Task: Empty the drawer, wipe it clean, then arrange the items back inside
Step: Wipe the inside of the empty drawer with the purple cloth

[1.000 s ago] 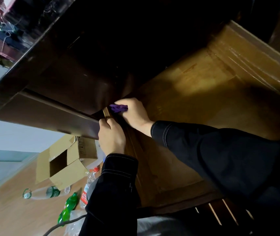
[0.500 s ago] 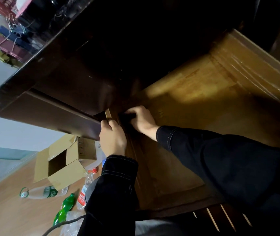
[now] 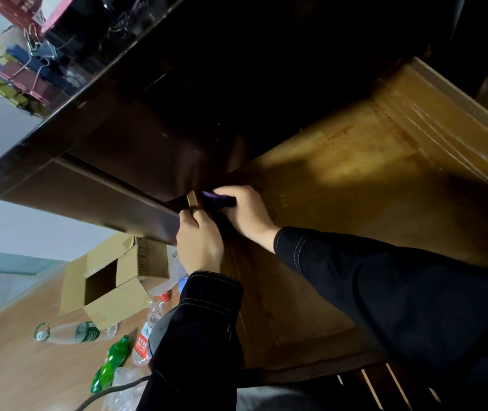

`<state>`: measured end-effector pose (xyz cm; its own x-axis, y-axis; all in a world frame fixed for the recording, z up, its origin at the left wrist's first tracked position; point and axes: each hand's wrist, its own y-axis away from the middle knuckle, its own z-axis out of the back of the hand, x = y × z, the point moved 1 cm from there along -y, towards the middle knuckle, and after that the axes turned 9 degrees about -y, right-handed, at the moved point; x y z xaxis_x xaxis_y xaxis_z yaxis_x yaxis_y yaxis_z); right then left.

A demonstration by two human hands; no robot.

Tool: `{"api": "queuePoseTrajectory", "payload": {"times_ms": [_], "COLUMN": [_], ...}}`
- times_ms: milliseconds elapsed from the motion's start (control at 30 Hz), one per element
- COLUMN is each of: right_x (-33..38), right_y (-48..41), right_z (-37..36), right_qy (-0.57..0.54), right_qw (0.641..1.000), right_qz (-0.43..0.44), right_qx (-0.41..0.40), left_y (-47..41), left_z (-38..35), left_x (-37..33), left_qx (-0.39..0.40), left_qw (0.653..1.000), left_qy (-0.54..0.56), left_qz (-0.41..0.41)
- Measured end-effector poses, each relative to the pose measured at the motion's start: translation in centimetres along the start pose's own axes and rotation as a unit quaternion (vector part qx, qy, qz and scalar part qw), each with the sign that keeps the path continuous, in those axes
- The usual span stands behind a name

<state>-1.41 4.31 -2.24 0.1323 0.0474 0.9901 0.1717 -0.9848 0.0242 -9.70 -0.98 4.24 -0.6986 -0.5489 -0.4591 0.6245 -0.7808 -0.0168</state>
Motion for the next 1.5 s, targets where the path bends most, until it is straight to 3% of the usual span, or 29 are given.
{"api": "queuePoseTrajectory", "payload": {"times_ms": [100,300,467,667,800,867,1000,1167,1333,1500], "right_x": [-1.2,0.3,-1.0,0.1,-1.2,-0.6,0.6,-1.1,0.2,-2.1], "right_y": [-0.2,-0.4,-0.3,-0.5,-0.6,-1.1,-0.4,-0.2,0.1,0.6], "right_z": [1.1,-0.1,0.7,-0.3,0.8,0.9,0.2,1.3,0.5,1.4], "right_qy": [0.087,0.014,0.068,0.042,0.125,0.093,0.033,0.106,0.007,0.09], "right_qw": [0.995,1.0,0.995,0.999,0.987,0.99,0.998,0.985,0.997,0.986], "right_qz": [-0.051,0.005,-0.07,-0.004,-0.078,-0.09,-0.014,-0.099,-0.007,-0.087], "right_qx": [0.024,0.005,0.021,0.008,0.062,0.053,0.056,0.088,0.074,0.108], "left_y": [0.1,-0.1,1.0,1.9,2.1,2.1,1.8,2.0,1.8,1.8], "left_z": [0.0,-0.1,0.2,0.3,0.3,0.4,0.2,0.3,0.2,0.2], "left_x": [0.0,0.2,0.9,1.5,1.4,1.6,1.8,1.8,1.9,1.8], "left_qx": [-0.003,0.001,0.02,0.007,0.002,-0.005,0.001,0.003,0.003,0.008], "left_qw": [1.0,1.0,0.999,0.999,0.999,1.0,0.999,1.0,0.999,1.0], "left_qy": [-0.004,0.007,0.031,0.049,0.033,0.025,0.034,0.023,0.028,0.023], "left_qz": [-0.005,-0.003,-0.008,-0.004,0.005,0.016,0.034,0.016,0.017,0.016]}}
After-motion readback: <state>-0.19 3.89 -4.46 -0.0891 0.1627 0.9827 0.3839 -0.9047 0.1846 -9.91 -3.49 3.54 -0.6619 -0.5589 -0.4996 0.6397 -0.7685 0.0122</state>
